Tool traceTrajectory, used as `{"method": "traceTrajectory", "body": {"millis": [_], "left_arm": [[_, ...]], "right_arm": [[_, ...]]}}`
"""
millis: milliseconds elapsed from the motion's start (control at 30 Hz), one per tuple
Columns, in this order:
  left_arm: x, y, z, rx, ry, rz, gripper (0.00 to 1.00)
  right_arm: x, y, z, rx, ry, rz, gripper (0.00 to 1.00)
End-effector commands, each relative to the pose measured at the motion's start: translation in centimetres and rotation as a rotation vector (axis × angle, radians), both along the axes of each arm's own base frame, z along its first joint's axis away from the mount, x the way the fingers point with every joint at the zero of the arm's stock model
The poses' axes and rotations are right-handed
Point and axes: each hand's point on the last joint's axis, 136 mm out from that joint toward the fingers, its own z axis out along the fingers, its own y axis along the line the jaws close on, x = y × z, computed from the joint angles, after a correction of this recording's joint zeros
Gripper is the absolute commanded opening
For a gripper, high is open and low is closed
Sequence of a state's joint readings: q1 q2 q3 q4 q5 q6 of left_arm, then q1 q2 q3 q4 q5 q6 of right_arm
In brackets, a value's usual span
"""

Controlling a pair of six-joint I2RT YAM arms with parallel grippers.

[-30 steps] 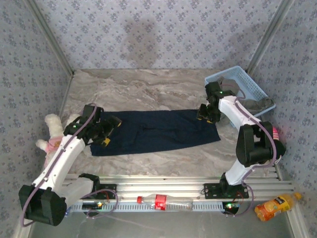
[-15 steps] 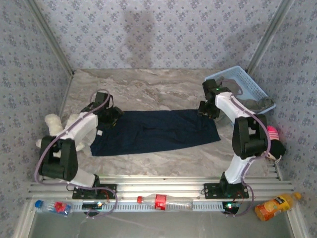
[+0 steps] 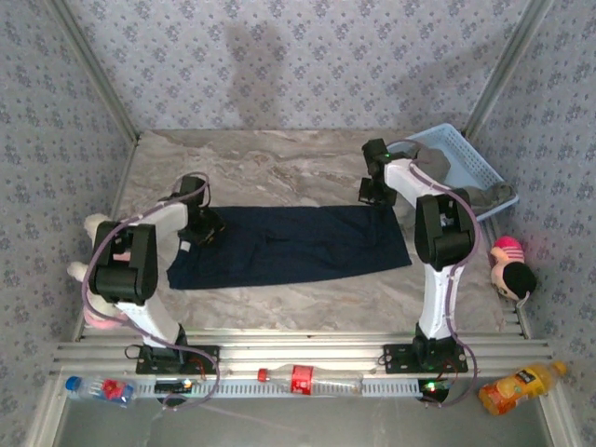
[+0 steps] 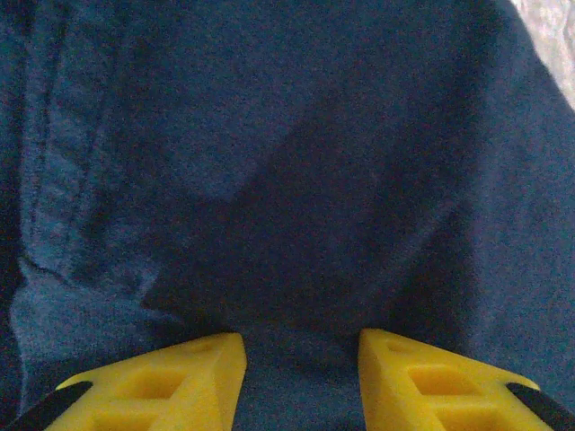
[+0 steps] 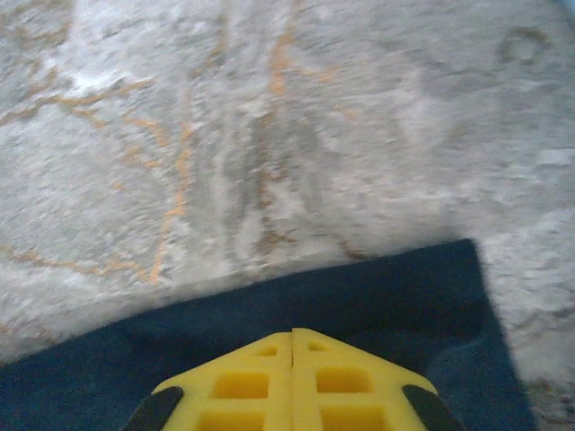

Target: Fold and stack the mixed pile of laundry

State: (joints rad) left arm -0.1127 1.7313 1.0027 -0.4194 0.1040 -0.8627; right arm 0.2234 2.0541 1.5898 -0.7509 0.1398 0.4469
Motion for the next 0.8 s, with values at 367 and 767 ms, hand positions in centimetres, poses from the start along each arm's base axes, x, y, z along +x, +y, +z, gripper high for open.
{"method": "traceTrajectory", "body": {"millis": [367, 767], "left_arm": [[-0.3, 2.8, -1.6, 0.087, 0.127, -0.077, 0.41], [-1.0, 2.2, -1.8, 0.076, 0.133, -0.086, 0.43]], "right_arm": [[-4.1, -0.3, 4.9, 0.085, -0.103, -0.008, 0.30], [-1.8, 3.1, 1.6, 0.027, -0.013, 0.124, 0.37]]}}
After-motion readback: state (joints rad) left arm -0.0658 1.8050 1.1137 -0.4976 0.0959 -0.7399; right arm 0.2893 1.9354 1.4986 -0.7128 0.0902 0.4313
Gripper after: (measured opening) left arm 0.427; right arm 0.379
